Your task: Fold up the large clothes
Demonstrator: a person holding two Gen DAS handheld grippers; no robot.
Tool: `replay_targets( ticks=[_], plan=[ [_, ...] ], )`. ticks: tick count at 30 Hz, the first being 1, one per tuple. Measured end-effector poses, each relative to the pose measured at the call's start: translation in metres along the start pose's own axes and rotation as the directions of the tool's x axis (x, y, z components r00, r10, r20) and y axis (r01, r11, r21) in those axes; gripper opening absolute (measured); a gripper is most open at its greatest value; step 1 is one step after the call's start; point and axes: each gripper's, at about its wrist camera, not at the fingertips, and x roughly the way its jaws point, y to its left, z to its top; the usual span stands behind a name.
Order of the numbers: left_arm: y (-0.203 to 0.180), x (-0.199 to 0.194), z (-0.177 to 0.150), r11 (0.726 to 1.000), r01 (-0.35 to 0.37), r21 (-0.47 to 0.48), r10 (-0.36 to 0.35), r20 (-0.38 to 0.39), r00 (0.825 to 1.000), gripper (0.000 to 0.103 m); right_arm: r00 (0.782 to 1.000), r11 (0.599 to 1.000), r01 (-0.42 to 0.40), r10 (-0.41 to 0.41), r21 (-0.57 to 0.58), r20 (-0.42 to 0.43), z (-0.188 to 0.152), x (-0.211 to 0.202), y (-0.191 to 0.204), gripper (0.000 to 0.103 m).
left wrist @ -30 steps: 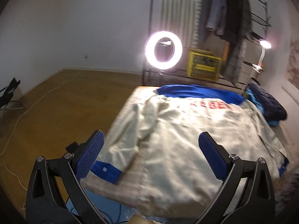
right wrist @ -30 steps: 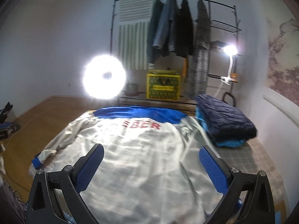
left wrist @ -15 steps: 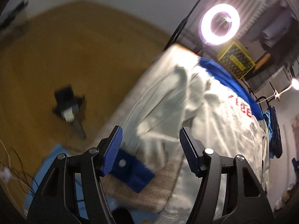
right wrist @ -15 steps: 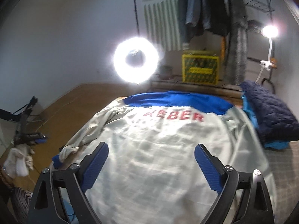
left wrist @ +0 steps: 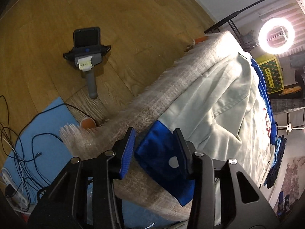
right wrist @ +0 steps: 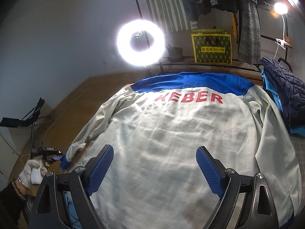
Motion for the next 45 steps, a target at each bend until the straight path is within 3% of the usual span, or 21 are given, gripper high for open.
replay_targets(
  ticks=[2, 4, 7, 13, 17, 19, 21, 24, 29, 35, 40, 45],
  plan=[
    [0.0, 0.002, 0.002, 1.0, 0.014, -0.002, -0.014, 0.002, 1.0, 0.038, 1.0, 1.0, -0.001, 0.001, -0.001, -0.005, 0.0, 0.004, 0.002, 0.09],
    [-0.002, 0.003, 0.004, 1.0, 0.03, -0.001, -0.03, -0.004, 1.0, 0.018, 1.0, 1.0, -0.003, 0.003, -0.009, -0.019, 0.0, 0.007, 0.005, 0.089],
    [-0.007, 0.003, 0.003, 0.999, 0.039, 0.007, -0.039, -0.001, 0.999, 0.003, 0.999, 1.0, -0.008, 0.008, -0.017, -0.042, 0.0, 0.012, 0.009, 0.084],
    [-0.03, -0.027, 0.002, 0.988, 0.133, 0.082, -0.141, 0.094, 0.986, 0.002, 0.991, 0.998, -0.069, 0.068, -0.005, -0.111, -0.002, 0.024, 0.016, 0.062],
    [-0.058, -0.063, -0.009, 0.953, 0.245, 0.178, -0.273, 0.159, 0.949, 0.002, 0.974, 0.993, -0.115, 0.113, 0.0, -0.197, -0.006, 0.045, 0.025, 0.041],
    [-0.076, -0.08, -0.019, 0.927, 0.272, 0.26, -0.324, 0.184, 0.928, 0.001, 0.964, 0.991, -0.131, 0.127, -0.001, -0.233, -0.005, 0.059, 0.03, 0.039],
    [-0.094, -0.092, -0.029, 0.897, 0.297, 0.328, -0.369, 0.186, 0.91, 0.001, 0.96, 0.989, -0.145, 0.138, -0.013, -0.244, 0.001, 0.072, 0.037, 0.039],
    [-0.119, -0.096, -0.041, 0.843, 0.361, 0.4, -0.442, 0.129, 0.888, 0.001, 0.95, 0.982, -0.187, 0.181, -0.001, -0.253, 0.014, 0.091, 0.042, 0.04],
    [-0.151, -0.094, -0.072, 0.771, 0.417, 0.48, -0.492, 0.033, 0.87, 0.001, 0.93, 0.963, -0.258, 0.268, 0.07, -0.252, 0.053, 0.128, 0.046, 0.067],
    [-0.175, -0.08, -0.128, 0.687, 0.447, 0.573, -0.465, -0.125, 0.876, 0.001, 0.899, 0.932, -0.346, 0.362, 0.106, -0.247, 0.096, 0.166, 0.065, 0.085],
    [-0.179, -0.061, -0.151, 0.673, 0.443, 0.593, -0.404, -0.208, 0.891, 0.001, 0.884, 0.923, -0.357, 0.383, 0.141, -0.27, 0.11, 0.21, 0.08, 0.085],
    [-0.181, -0.072, -0.157, 0.65, 0.423, 0.631, -0.4, -0.19, 0.897, 0.001, 0.857, 0.925, -0.31, 0.371, 0.218, -0.356, 0.094, 0.272, 0.088, 0.068]
  ],
)
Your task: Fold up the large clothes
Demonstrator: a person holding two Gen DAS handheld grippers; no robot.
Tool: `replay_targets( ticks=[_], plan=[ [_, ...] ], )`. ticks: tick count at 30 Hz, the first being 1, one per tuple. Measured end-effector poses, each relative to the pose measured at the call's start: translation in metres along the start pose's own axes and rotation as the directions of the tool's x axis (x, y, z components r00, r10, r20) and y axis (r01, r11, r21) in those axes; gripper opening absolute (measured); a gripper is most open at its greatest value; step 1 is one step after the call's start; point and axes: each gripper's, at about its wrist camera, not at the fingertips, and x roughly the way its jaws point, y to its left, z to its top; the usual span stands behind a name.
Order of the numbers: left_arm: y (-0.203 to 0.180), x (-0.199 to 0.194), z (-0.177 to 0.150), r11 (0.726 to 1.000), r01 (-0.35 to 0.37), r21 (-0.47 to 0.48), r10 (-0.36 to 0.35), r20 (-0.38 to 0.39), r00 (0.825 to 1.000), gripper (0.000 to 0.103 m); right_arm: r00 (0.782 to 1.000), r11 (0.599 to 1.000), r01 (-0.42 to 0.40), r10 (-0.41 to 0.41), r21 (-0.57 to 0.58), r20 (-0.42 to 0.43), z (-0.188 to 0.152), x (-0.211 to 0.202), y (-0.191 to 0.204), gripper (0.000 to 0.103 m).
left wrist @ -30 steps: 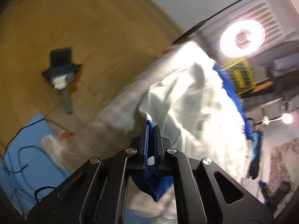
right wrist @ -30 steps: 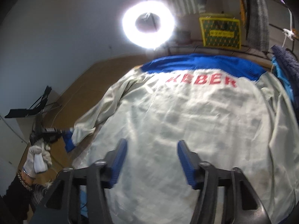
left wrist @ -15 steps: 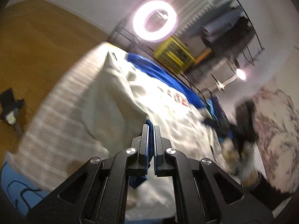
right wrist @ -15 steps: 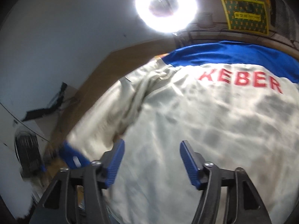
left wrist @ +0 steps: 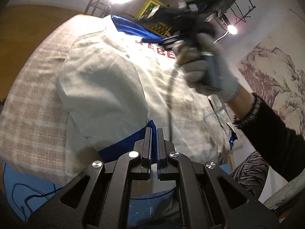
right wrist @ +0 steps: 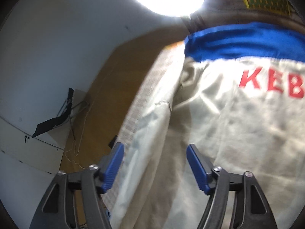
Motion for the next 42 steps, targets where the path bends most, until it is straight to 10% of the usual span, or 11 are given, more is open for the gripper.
replay_targets(
  ticks=[4, 8, 10, 19, 35, 37, 40, 42],
  plan=[
    [-0.004, -0.007, -0.005, 1.0, 0.002, 0.024, -0.002, 0.007, 1.0, 0.001, 0.999, 0.995, -0.036, 0.039, 0.097, -0.029, 0.006, 0.036, -0.016, 0.048],
    [0.002, -0.009, -0.011, 0.999, -0.005, 0.041, 0.006, -0.008, 1.0, 0.001, 0.998, 0.991, -0.061, 0.063, 0.122, -0.017, 0.014, 0.048, -0.018, 0.002],
    [0.005, -0.009, -0.014, 0.999, -0.004, 0.043, 0.005, -0.017, 1.0, 0.001, 0.999, 0.993, -0.048, 0.05, 0.109, -0.012, 0.014, 0.043, -0.014, 0.0],
    [-0.02, -0.008, -0.044, 0.989, 0.004, 0.147, 0.013, -0.109, 0.994, 0.001, 0.999, 0.992, -0.024, 0.019, 0.127, 0.034, -0.038, -0.019, -0.046, 0.0],
    [-0.051, -0.009, -0.084, 0.938, -0.134, 0.319, 0.182, -0.125, 0.975, 0.001, 0.988, 0.988, 0.151, -0.15, 0.017, -0.049, -0.06, 0.018, -0.046, 0.001],
    [-0.046, -0.019, -0.086, 0.955, -0.121, 0.272, 0.159, -0.123, 0.98, 0.001, 0.987, 0.988, 0.154, -0.153, 0.023, -0.048, -0.062, 0.007, -0.051, 0.007],
    [-0.03, -0.037, -0.084, 0.981, -0.103, 0.165, 0.121, -0.1, 0.988, 0.007, 0.988, 0.987, 0.153, -0.151, 0.045, -0.032, -0.068, -0.023, -0.058, 0.046],
    [-0.012, -0.046, -0.077, 0.993, -0.097, 0.063, 0.101, -0.072, 0.992, 0.018, 0.99, 0.989, 0.137, -0.136, 0.049, -0.02, -0.074, -0.045, -0.061, 0.047]
  ],
)
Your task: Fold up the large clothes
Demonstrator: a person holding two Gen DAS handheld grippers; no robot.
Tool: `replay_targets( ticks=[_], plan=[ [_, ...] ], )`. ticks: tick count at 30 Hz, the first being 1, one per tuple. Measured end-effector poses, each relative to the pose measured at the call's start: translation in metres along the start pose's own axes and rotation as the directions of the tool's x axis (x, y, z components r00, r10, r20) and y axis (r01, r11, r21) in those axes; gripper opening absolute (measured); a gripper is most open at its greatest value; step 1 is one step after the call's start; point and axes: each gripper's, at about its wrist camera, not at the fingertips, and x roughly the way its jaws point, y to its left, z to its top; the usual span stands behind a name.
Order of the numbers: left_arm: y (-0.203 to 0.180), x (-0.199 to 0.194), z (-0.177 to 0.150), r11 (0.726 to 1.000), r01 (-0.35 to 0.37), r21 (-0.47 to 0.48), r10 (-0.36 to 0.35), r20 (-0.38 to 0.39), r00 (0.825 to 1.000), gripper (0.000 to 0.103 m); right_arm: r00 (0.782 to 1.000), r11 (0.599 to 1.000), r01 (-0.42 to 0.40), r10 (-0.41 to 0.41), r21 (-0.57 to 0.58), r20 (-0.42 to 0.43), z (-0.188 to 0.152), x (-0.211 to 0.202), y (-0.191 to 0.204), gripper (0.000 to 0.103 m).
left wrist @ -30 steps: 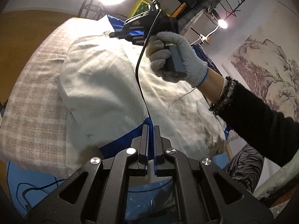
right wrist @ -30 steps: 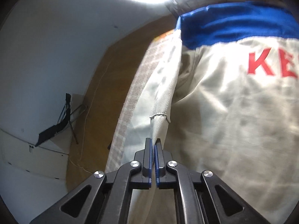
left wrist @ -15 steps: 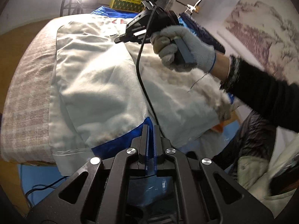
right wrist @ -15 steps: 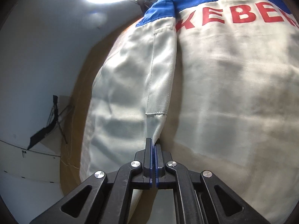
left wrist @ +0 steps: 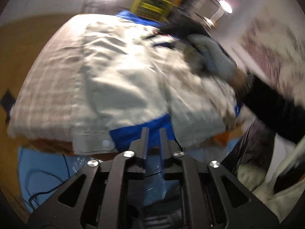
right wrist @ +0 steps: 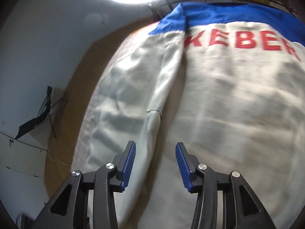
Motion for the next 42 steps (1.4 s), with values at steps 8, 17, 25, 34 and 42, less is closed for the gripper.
replay_targets(
  ticks=[8, 17, 25, 34, 42],
  plan=[
    [0.078, 0.037, 0.018, 0.937, 0.028, -0.348, -0.046, -0.045, 0.998, 0.033, 0.985, 0.985, -0.166, 0.164, -0.049, -0.053, -0.083, -0.069, 0.023, 0.049],
    [0.07, 0.085, 0.003, 0.947, -0.045, -0.317, 0.001, -0.136, 0.991, 0.033, 0.969, 0.974, -0.199, 0.179, -0.108, -0.169, -0.166, -0.056, 0.061, 0.072],
    [0.064, 0.078, -0.005, 0.952, -0.074, -0.298, 0.043, -0.11, 0.993, 0.034, 0.953, 0.98, -0.169, 0.134, -0.11, -0.273, -0.189, 0.009, 0.057, 0.005],
    [0.077, 0.097, -0.025, 0.902, 0.025, -0.431, -0.085, -0.122, 0.989, 0.024, 0.943, 0.978, -0.206, 0.194, -0.018, -0.269, -0.193, 0.016, 0.028, 0.006],
    [0.072, 0.075, -0.024, 0.915, 0.032, -0.403, -0.063, -0.065, 0.996, 0.01, 0.94, 0.961, -0.278, 0.271, -0.006, -0.205, -0.192, -0.005, 0.037, 0.067]
  ],
)
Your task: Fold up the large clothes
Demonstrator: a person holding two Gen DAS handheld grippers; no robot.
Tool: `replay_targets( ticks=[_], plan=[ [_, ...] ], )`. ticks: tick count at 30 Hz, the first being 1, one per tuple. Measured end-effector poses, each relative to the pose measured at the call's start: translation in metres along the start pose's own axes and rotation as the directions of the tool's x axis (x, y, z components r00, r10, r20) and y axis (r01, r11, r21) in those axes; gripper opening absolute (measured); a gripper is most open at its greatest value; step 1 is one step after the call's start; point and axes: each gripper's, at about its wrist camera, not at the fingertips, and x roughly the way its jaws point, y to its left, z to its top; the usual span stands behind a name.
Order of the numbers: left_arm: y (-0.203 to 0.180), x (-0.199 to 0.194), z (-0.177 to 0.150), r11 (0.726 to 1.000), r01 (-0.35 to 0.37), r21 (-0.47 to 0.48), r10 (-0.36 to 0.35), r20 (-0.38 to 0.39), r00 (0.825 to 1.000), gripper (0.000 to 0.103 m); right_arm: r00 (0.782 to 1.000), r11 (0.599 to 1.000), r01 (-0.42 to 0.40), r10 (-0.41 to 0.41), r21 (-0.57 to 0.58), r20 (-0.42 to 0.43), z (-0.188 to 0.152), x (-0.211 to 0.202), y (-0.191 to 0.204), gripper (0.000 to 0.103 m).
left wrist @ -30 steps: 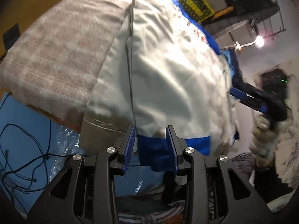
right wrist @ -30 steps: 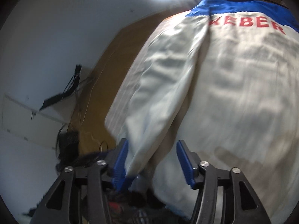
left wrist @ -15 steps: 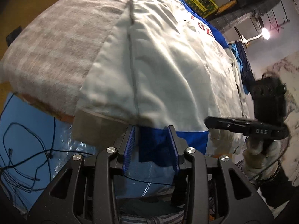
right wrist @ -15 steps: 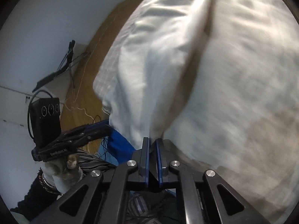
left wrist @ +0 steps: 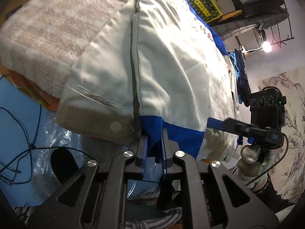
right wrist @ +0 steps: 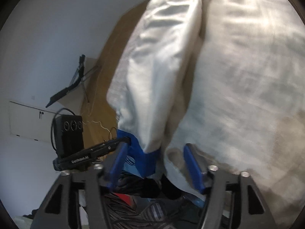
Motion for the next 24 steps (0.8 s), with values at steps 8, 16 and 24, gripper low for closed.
replay_targets(
  ticks=[8, 16, 24],
  plan=[
    [-0.015, -0.013, 0.001, 0.997, -0.052, 0.062, 0.048, 0.062, 0.997, 0.003, 0.996, 0.998, 0.06, -0.061, -0.015, -0.067, 0.006, 0.047, 0.01, 0.007],
    [-0.022, -0.071, 0.009, 0.984, -0.14, 0.113, 0.118, 0.183, 0.976, 0.003, 1.0, 0.994, -0.021, 0.02, -0.112, -0.01, 0.014, 0.048, 0.061, 0.002],
    [0.012, -0.011, 0.002, 0.978, -0.197, 0.06, 0.195, 0.046, 0.98, 0.003, 0.994, 0.995, 0.087, -0.091, -0.057, -0.064, 0.001, 0.076, 0.037, 0.001]
  ],
)
